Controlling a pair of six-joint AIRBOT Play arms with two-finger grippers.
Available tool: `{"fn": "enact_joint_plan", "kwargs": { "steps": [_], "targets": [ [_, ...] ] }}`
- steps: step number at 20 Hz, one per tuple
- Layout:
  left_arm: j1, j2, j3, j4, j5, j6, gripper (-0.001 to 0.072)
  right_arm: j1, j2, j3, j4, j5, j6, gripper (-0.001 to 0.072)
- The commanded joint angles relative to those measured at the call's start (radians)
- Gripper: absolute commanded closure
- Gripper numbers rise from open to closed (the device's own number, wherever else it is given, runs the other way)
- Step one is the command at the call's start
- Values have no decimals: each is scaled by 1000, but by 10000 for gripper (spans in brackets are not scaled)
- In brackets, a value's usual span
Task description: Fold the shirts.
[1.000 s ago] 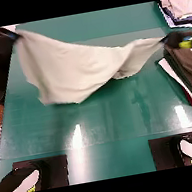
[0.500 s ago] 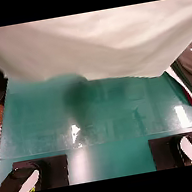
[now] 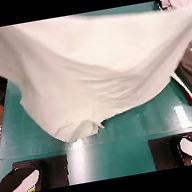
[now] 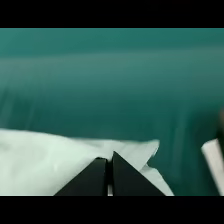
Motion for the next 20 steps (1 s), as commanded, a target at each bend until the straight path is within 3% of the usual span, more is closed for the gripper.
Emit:
{"fn": "enact_joint_plan", "kwargs": {
  "steps": [1, 5, 9, 10, 11, 12, 14, 16, 17, 18, 20],
  "targets": [
    [0, -220, -22, 11, -34, -5, 682, 163, -156, -122, -142, -16, 45, 698],
    [0, -470, -21, 46, 25, -26, 681, 301, -312, -229, -223, -281, 66, 697],
    [0, -588, -22, 64, 48, -41, 679, 323, -425, -235, -219, -487, 148, 695],
    [0, -592, -22, 90, 48, -63, 548, 323, -439, -235, -218, -509, 151, 690],
    [0, -591, -20, 121, 48, -80, 222, 318, -447, -234, -218, -509, 151, 583],
    [4, -589, -16, 149, 41, -89, 41, 307, -449, -234, -217, -498, 151, 382],
    [40, -584, -3, 147, -27, -109, 43, 286, -435, -235, -212, -455, 149, 366],
    [95, -579, 4, 127, -185, -134, 66, 259, -395, -235, -211, -346, 79, 395],
    [129, -578, 4, 109, -272, -131, 236, 254, -372, -236, -211, -277, 44, 395],
    [165, -578, -5, 77, -334, -128, 285, 253, -348, -237, -211, -201, 9, 395],
    [234, -540, -87, -29, -351, -123, 285, 253, -275, -290, -211, -110, -17, 395]
  ]
}}
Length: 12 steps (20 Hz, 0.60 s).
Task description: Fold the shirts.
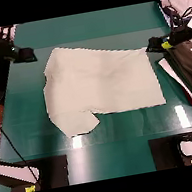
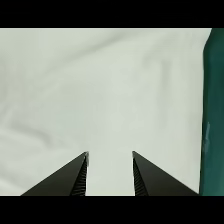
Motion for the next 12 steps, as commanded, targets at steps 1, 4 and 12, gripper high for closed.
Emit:
{"fn": "enact_joint_plan", "kwargs": {
  "steps": [1, 4, 12],
  "targets": [
    [109, 64, -129, -135, -123, 12, 285, -8, 111, -83, 2, 174, -64, 395],
    [169, 230, -438, -138, -59, 58, 286, -8, 253, -248, 5, 168, -64, 405],
    [217, 522, -1127, -306, 122, 161, 286, -42, 473, -476, 135, 90, -64, 405]
  ]
}}
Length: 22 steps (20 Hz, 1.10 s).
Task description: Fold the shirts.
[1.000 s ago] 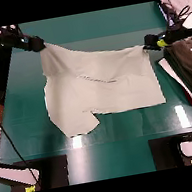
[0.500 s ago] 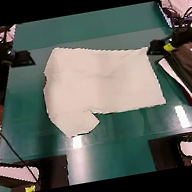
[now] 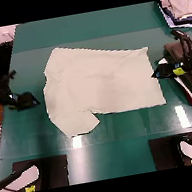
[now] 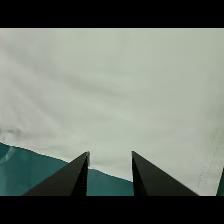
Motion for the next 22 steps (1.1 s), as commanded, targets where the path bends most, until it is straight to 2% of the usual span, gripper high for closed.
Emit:
{"fn": "enact_joint_plan", "kwargs": {
  "steps": [1, 7, 20, 21, 22],
  "targets": [
    [11, 58, -216, -97, 71, 54, 286, -10, 68, -55, 35, -16, -1, 405],
    [11, 58, -324, -119, 187, 53, 286, -10, 87, -55, 36, -9, -1, 405],
    [11, 56, -344, -168, 214, 71, 289, -10, 87, -55, 34, -7, -1, 405],
    [11, 56, -344, -173, 214, 71, 382, -10, 87, -55, 32, -5, -1, 405],
    [11, 56, -344, -182, 214, 73, 593, -11, 87, -55, 30, 0, -1, 405]
  ]
}}
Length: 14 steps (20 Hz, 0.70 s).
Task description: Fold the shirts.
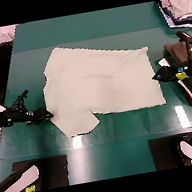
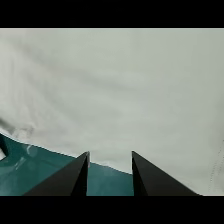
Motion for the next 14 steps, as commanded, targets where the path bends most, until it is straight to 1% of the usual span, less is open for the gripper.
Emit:
{"fn": "enact_joint_plan", "kwargs": {
  "steps": [1, 3, 5, 8, 9, 10, 11, 13, 14],
  "targets": [
    [1, 0, 0, -37, -4, 25, 671, -1, 1, 0, -4, 15, 1, 405],
    [1, 0, 0, -85, -6, 55, 682, -1, 1, -1, -12, 40, 0, 405],
    [1, 0, 5, -91, -12, 56, 683, -27, -2, -2, -39, 90, 0, 405],
    [1, 2, 38, -60, -35, 55, 683, -155, 8, -59, -61, 124, -14, 402],
    [1, 2, 58, -48, -49, 54, 683, -223, 16, -111, -61, 121, -39, 375],
    [1, 2, 83, -39, -63, 54, 683, -289, 21, -167, -60, 121, -67, 262],
    [1, 2, 112, -37, -77, 54, 683, -363, 19, -229, -59, 115, -94, 199],
    [1, 2, 166, -44, -101, 52, 683, -491, -11, -320, -45, 85, -141, 202],
    [1, 2, 188, -50, -109, 50, 683, -541, -37, -353, -16, 69, -177, 234]
  ]
}}
